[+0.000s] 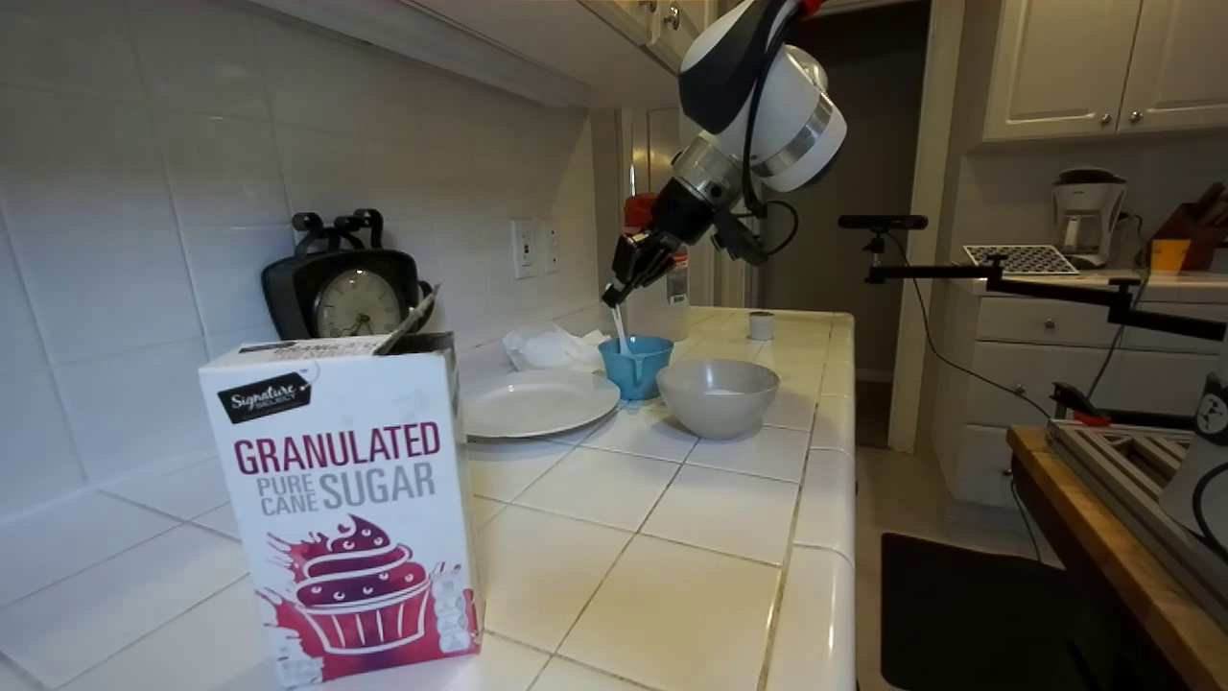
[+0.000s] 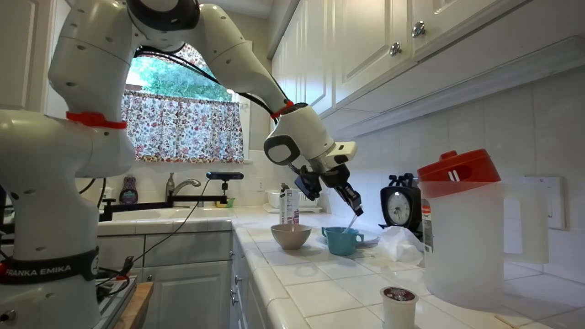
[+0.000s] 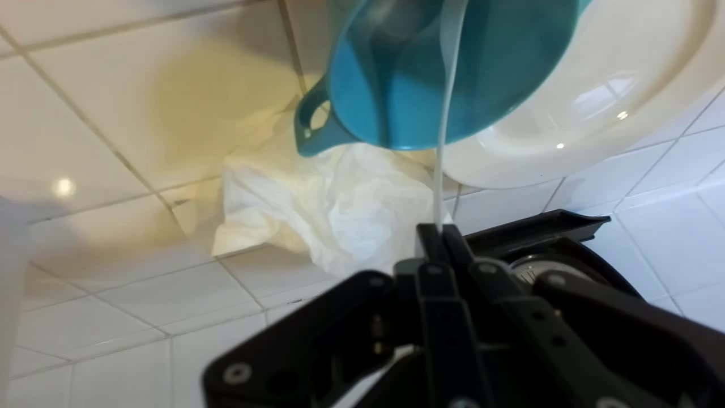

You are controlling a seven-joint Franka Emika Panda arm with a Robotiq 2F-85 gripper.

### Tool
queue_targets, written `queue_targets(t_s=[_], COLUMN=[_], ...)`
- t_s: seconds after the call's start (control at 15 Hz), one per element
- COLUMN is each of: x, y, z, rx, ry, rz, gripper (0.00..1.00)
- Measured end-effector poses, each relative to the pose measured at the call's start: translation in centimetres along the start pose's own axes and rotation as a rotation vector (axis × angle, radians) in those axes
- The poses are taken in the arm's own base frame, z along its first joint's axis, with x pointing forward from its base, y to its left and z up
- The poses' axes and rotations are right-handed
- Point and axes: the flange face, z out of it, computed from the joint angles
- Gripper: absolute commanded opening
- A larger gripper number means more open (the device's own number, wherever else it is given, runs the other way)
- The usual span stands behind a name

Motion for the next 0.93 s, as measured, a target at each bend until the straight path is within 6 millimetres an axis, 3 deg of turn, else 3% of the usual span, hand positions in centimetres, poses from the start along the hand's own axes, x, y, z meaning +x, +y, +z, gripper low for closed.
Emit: queue_targets(t_s=[0.67,0.87,0.93], x=[-0.7,-0.9,-1.0], y=[2.4,3.2,3.5], z=[0.2,0.3,0.4], rx=[0.017,0.027,0.031], ry=[0.003,0.0,-0.002], rz=[0.059,0.08,0.087], gripper=[0.01,0.15,0.32])
